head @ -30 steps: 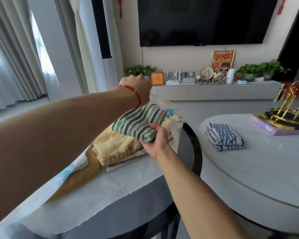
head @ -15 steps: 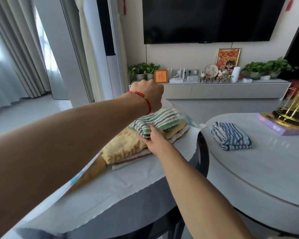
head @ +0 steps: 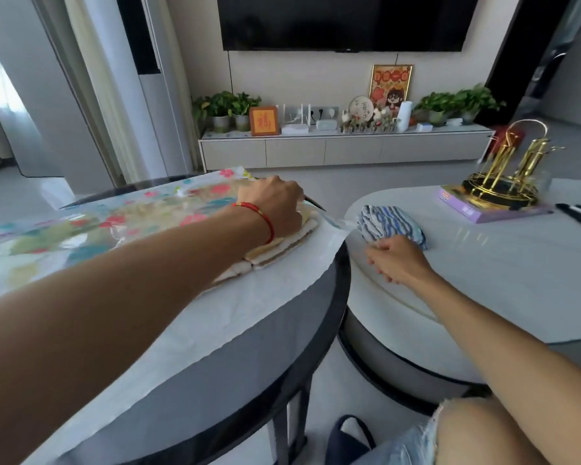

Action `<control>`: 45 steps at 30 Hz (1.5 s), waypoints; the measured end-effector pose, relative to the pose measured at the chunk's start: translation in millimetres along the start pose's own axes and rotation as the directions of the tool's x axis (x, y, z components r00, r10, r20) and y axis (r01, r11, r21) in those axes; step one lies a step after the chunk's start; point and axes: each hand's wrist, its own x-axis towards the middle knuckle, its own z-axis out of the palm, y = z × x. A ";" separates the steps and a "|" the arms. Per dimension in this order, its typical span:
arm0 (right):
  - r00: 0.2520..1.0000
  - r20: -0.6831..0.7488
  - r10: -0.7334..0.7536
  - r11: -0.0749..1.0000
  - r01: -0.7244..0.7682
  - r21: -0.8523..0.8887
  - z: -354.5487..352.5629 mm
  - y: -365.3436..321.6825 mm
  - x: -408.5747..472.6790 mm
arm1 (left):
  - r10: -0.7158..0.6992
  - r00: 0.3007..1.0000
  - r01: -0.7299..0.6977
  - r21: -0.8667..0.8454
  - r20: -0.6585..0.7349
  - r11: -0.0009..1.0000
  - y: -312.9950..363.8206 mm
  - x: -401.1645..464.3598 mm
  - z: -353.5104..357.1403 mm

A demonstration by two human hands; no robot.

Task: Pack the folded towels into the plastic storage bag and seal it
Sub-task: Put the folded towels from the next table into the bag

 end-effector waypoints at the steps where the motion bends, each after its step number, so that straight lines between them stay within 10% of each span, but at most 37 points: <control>1: 0.996 -0.082 0.034 0.998 -0.038 -0.043 -6.5 13.3 13.0 | 0.007 0.999 -0.006 -0.021 0.034 1.000 6.8 0.9 9.9; 17: 0.916 -0.228 0.331 0.939 -0.344 -0.022 13.2 95.3 173.1 | 0.094 0.986 -0.120 -0.191 -0.138 0.974 4.5 -2.0 83.1; 21: 0.940 -0.083 0.332 0.900 -0.289 0.328 5.9 95.8 155.3 | 0.105 0.989 -0.116 -0.107 -0.103 0.988 6.1 -13.8 80.6; 24: 0.922 0.145 0.360 0.677 -0.365 0.640 -12.6 88.6 120.9 | 0.046 0.997 -0.048 -0.029 -0.056 0.998 5.3 -26.0 74.3; 29: 0.909 0.407 0.090 0.358 -0.411 0.839 -54.3 82.3 40.9 | -0.052 0.999 0.052 0.047 -0.002 0.998 -18.0 -59.0 49.8; 36: 0.774 0.593 -0.221 0.444 -0.462 0.768 -67.8 26.5 -62.9 | -0.158 0.981 0.161 0.020 -0.111 0.987 -77.2 -109.0 9.6; 45: 0.483 0.717 -0.503 0.396 -0.609 0.687 82.2 -118.9 -128.8 | -0.388 0.922 0.365 -0.306 -0.015 0.879 -123.6 -103.4 -59.9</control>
